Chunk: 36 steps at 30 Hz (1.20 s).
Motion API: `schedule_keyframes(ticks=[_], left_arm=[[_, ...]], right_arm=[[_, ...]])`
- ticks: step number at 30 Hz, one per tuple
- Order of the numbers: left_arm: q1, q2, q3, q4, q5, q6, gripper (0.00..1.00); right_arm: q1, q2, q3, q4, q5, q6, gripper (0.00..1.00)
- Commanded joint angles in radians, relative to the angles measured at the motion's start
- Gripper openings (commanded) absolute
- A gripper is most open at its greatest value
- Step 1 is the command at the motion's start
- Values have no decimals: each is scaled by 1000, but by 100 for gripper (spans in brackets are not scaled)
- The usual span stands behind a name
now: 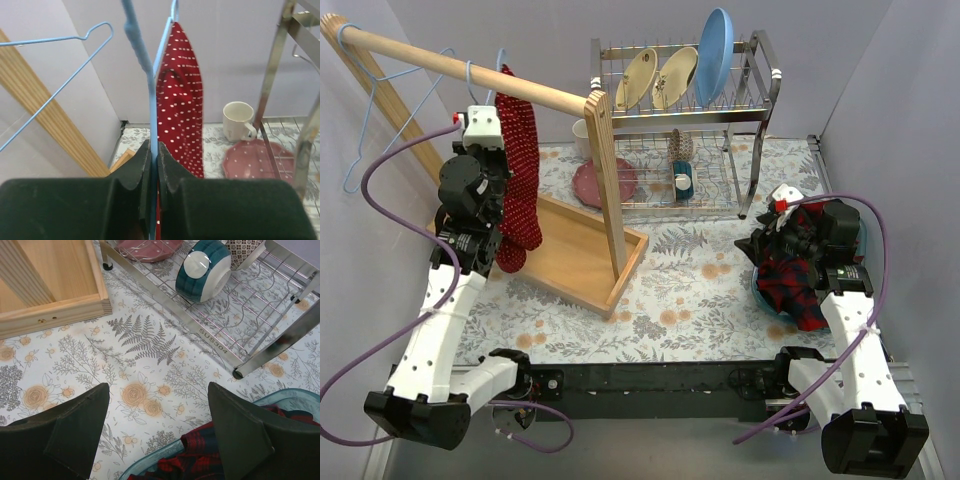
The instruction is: Place the skirt on the hanger
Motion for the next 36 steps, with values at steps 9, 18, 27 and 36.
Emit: schedule_keyframes(ticks=[9, 18, 27, 36], left_arm=[[188, 77, -3, 63, 79, -154, 0], [256, 77, 1, 54, 145, -240, 0], [256, 13, -58, 48, 138, -263, 18], [257, -67, -38, -4, 187, -326, 36]], right_arm=[[-3, -40, 4, -10, -66, -5, 87], [-3, -41, 0, -16, -78, -5, 87], [-3, -43, 0, -16, -84, -5, 87], [-3, -43, 0, -16, -87, -6, 87]])
